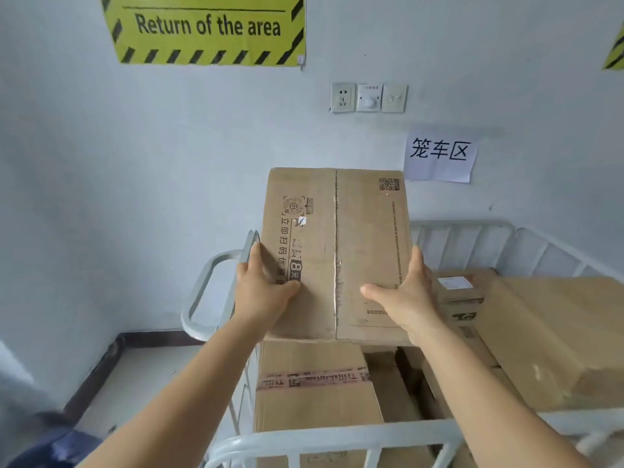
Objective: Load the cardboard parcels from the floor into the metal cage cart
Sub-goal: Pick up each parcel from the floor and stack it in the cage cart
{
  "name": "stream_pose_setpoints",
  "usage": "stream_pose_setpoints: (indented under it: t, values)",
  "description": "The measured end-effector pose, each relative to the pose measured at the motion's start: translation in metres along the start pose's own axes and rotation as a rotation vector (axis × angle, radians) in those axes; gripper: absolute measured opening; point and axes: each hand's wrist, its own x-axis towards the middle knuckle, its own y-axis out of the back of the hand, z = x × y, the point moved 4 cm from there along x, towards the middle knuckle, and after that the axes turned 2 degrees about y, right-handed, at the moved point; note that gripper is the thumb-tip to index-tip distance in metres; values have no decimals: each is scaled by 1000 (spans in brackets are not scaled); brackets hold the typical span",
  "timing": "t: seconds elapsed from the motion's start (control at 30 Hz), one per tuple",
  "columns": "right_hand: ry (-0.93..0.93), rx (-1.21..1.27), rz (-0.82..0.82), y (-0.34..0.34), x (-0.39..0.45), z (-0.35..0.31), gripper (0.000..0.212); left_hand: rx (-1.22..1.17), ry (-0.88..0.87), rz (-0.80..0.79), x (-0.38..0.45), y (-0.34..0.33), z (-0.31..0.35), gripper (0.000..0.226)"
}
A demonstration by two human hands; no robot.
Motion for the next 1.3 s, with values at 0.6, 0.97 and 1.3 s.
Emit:
stream_pose_setpoints:
  t: [0.6, 0.97, 1.3]
  values:
    - [-151, -44, -260, -124, 198, 78, 120, 106, 219, -8, 184, -92, -85, 94]
    - [-350, -126, -360, -243, 285, 144, 118, 189, 395, -128, 298, -135, -197, 102]
    - [-503, -161, -436, -311, 324, 212, 121, 208, 539, -195, 343, -178, -286, 103]
